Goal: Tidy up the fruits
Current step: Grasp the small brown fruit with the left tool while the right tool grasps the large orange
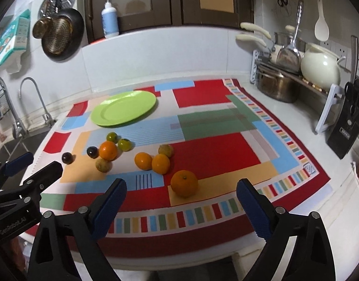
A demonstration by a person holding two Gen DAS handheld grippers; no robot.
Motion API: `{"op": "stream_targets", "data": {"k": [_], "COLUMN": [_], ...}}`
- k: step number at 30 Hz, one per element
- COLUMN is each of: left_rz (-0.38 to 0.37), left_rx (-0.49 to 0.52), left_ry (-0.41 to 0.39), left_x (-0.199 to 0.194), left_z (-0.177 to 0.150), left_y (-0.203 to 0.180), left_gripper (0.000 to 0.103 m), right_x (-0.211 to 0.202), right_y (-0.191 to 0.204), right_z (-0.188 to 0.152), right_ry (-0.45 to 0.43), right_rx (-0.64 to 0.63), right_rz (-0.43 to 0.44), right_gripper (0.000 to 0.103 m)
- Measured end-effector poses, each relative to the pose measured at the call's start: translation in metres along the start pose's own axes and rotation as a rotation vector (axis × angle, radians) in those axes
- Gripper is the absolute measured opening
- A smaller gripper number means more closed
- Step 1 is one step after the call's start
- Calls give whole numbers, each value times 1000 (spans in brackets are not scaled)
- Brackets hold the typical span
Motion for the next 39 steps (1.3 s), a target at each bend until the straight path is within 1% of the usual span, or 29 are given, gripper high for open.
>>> {"op": "stream_targets", "data": {"k": [1,4,10,14,18,24,26,28,32,34,39], "left_rz": [-5,-20,-46,-57,-73,-93,-103,-114,-120,-119,-134], "left_rx": [7,29,68,75,83,83,79,63,56,54,62], "left_ry": [8,36,99,130,155,184,199,209,210,209,213], "left_x": [5,23,56,74,89,103,107,111,113,113,111], "left_z": [0,0,-3,-4,-5,-7,-8,-9,-8,-8,-8], "left_y": [0,-1,-2,-1,-1,-1,-1,-1,0,1,0], "left_gripper": [77,75,65,61,52,45,41,34,31,28,28], "right_x": [6,21,48,62,72,84,86,89,91,91,89], "right_y": [0,-2,-5,-8,-6,-5,-5,-6,-6,-3,-2], "right_z": [-1,-4,-9,-10,-11,-13,-14,-15,-16,-15,-16], "right_ry": [14,44,99,129,150,178,187,195,201,198,198], "right_rx": [8,26,59,76,72,73,73,73,78,68,68], "right_rz": [-8,-21,-42,-50,-52,-55,-57,-60,-61,-64,-63], "right_gripper": [91,88,77,71,66,60,57,54,48,43,43]}}
Point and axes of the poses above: each gripper's, at about its wrist camera, not at the fingertips, and x roughly the way its jaws point, y to its left, z to its top, the point moved 8 cm from there along x, roughly the way its jaws point, and after that the axes turned 3 degrees about y, right-handed, at the moved point
